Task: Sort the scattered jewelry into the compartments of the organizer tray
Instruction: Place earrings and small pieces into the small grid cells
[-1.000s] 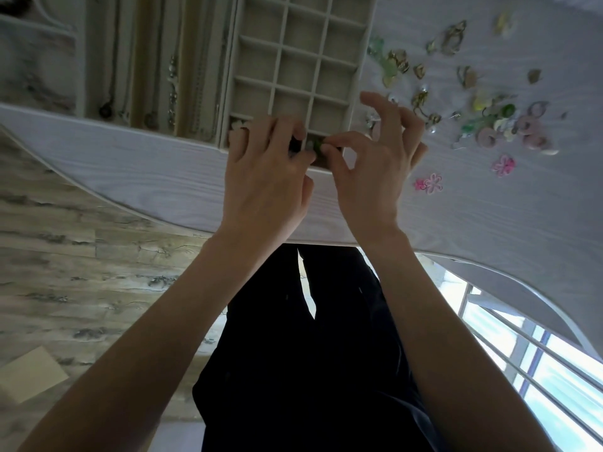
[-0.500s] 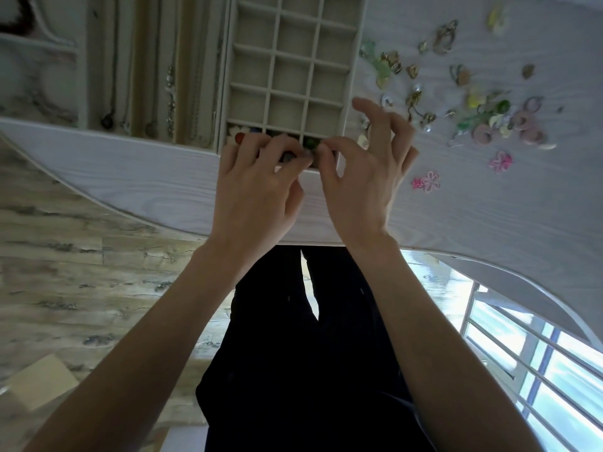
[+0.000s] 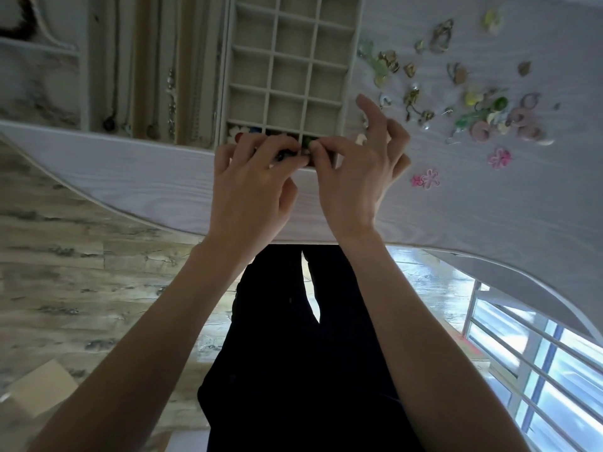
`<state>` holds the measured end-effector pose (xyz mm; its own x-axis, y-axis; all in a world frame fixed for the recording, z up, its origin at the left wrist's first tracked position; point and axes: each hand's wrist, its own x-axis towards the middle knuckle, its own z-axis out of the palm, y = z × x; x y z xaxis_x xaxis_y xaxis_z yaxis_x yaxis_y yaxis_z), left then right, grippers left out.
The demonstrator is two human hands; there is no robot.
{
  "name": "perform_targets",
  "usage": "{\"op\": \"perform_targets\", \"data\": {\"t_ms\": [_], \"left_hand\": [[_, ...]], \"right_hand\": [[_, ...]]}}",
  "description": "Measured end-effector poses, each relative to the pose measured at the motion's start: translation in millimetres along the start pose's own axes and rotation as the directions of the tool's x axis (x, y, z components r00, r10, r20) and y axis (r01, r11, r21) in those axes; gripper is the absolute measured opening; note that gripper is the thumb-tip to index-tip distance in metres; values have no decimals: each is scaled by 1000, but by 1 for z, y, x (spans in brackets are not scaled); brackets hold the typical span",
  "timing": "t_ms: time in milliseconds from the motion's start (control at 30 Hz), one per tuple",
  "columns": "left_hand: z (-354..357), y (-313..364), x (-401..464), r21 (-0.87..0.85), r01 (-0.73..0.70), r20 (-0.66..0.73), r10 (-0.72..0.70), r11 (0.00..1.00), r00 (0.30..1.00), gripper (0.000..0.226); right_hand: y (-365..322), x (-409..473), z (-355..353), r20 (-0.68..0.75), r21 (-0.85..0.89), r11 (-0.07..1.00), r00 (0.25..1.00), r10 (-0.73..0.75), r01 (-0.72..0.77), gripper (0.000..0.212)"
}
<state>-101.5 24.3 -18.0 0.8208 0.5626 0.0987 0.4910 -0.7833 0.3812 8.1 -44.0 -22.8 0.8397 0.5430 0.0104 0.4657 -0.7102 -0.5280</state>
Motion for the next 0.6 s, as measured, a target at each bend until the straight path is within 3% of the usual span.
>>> {"op": "perform_targets", "data": {"t_ms": [67, 167, 367, 500, 600], "left_hand": [[1, -1, 0, 12, -13, -14, 13, 1000, 1000, 29], [1, -2, 0, 20, -28, -32, 28, 999, 999, 28], [-7, 6, 6, -103, -41, -54, 35, 994, 998, 13], [-7, 31, 21, -233, -35, -4, 35, 972, 999, 14], [1, 63, 45, -356, -57, 96, 97, 933, 991, 21]], "right_hand": [[0, 0, -2, -66, -83, 989, 990, -124, 118, 9], [1, -2, -9, -86, -63, 986, 983, -162, 157, 12], [22, -2, -49, -32, 225, 951, 977, -210, 212, 11], [60, -5, -78, 69, 72, 948, 947, -314, 309, 17], [94, 0, -95, 44, -55, 959, 960, -276, 278, 18]]}}
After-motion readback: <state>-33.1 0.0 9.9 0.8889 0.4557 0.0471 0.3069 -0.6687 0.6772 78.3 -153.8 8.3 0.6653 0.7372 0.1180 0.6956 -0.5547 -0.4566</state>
